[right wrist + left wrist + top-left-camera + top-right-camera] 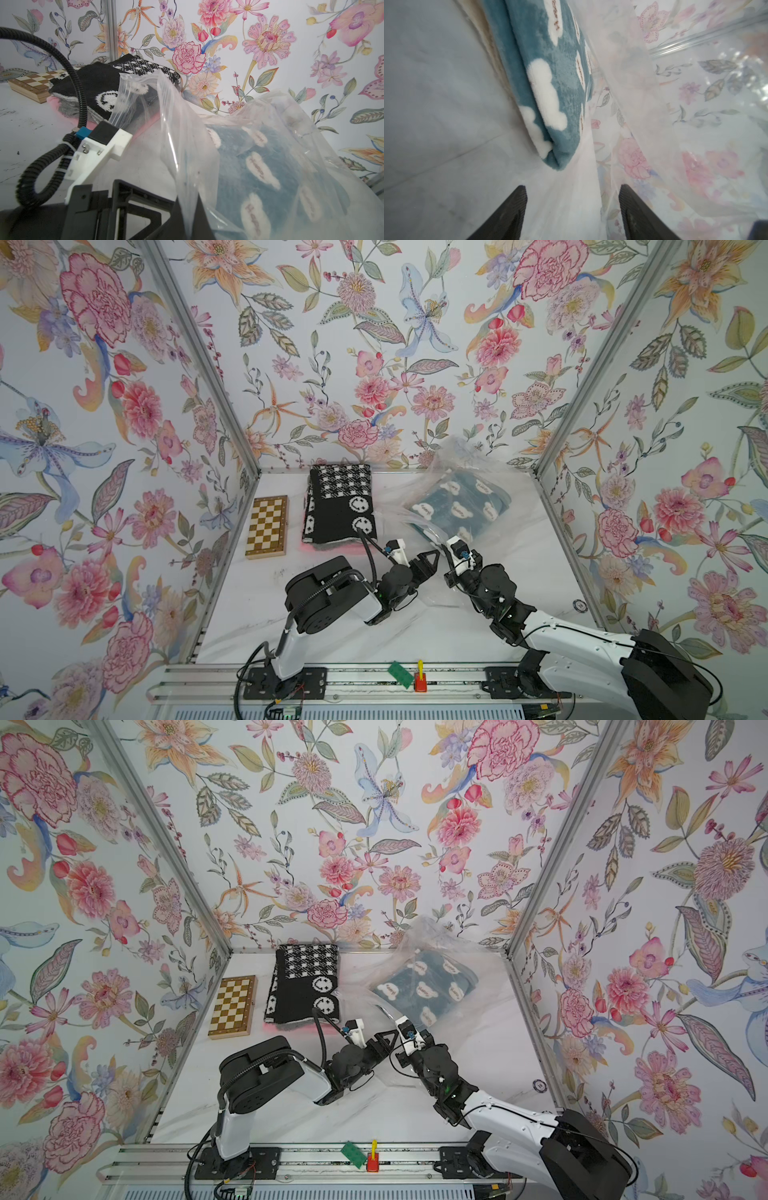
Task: Take the blanket out of the vacuum bag
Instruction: Take out the blanket from the vacuum bag.
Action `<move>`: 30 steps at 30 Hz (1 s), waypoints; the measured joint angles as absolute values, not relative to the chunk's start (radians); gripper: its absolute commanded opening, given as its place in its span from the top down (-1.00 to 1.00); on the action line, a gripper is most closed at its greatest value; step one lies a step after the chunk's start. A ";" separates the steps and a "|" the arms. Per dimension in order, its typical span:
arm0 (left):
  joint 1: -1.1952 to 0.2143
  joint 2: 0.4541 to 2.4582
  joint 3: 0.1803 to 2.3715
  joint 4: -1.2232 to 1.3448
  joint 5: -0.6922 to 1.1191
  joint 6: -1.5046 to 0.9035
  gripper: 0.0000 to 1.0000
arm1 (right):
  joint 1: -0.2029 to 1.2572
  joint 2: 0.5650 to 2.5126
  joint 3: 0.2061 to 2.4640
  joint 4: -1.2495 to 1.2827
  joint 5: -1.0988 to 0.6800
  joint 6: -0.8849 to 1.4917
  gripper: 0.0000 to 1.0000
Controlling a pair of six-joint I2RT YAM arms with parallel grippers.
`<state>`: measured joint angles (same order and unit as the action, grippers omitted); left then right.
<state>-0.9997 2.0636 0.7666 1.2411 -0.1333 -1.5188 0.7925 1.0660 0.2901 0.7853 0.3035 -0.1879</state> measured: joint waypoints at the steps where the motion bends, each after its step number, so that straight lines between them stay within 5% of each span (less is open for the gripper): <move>1: -1.004 2.079 0.782 1.252 -0.137 -1.543 -0.41 | 0.793 1.063 0.287 0.792 0.303 -0.188 1.00; 15: -1.013 2.255 0.962 1.224 -0.205 -1.754 -0.27 | 0.757 1.040 0.286 0.811 0.287 -0.151 1.00; 30: -0.994 2.294 1.048 1.132 -0.224 -1.789 -0.34 | 0.717 1.013 0.279 0.805 0.242 -0.092 1.00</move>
